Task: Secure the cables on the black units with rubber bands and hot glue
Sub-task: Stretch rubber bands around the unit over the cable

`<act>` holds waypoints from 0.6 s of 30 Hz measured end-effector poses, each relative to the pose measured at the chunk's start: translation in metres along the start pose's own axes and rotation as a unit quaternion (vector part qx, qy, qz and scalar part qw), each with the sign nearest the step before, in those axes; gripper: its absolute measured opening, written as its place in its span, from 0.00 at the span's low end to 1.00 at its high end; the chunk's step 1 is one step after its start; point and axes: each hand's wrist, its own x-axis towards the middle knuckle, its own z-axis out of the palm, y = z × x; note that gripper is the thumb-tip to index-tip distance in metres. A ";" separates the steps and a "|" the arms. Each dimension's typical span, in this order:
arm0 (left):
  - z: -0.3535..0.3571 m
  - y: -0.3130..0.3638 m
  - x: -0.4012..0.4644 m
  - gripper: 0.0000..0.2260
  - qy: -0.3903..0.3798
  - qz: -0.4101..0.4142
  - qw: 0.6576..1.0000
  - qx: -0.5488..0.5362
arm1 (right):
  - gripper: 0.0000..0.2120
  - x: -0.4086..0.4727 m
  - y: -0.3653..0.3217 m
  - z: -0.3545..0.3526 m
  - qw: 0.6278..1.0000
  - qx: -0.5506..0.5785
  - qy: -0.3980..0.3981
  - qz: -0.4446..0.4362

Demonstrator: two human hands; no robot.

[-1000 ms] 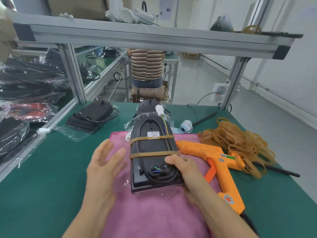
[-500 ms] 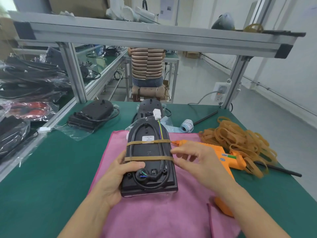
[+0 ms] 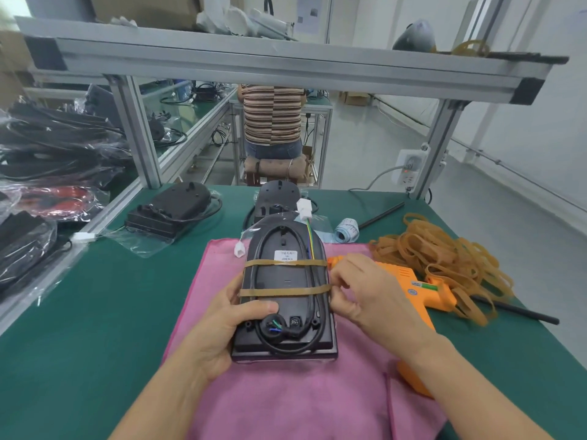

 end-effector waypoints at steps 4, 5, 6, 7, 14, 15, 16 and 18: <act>0.002 -0.001 0.001 0.27 -0.009 0.014 1.000 0.000 | 0.07 -0.001 0.010 0.000 0.999 0.007 0.018 0.036; 0.002 -0.003 0.001 0.27 -0.007 0.017 1.000 -0.003 | 0.07 -0.003 0.011 0.001 0.999 0.010 0.015 0.034; 0.003 -0.004 0.002 0.28 -0.005 0.020 1.000 -0.005 | 0.06 -0.004 0.011 0.000 0.999 0.013 0.012 0.028; 0.004 -0.005 0.003 0.29 -0.002 0.022 1.000 -0.005 | 0.05 -0.005 0.012 0.000 1.000 0.015 0.009 0.021; 0.011 -0.008 0.007 0.28 0.026 0.041 0.998 0.026 | 0.04 -0.020 0.018 -0.001 0.972 0.186 -0.061 0.128; 0.011 -0.008 0.007 0.27 0.026 0.040 0.999 0.018 | 0.05 -0.020 0.017 -0.002 0.954 0.229 -0.052 0.184; 0.010 -0.008 0.007 0.26 0.025 0.039 0.999 0.012 | 0.05 -0.019 0.014 -0.003 0.923 0.292 -0.041 0.247; 0.011 -0.007 0.006 0.27 0.024 0.036 0.999 0.009 | 0.08 -0.014 0.007 -0.002 0.810 0.469 -0.066 0.345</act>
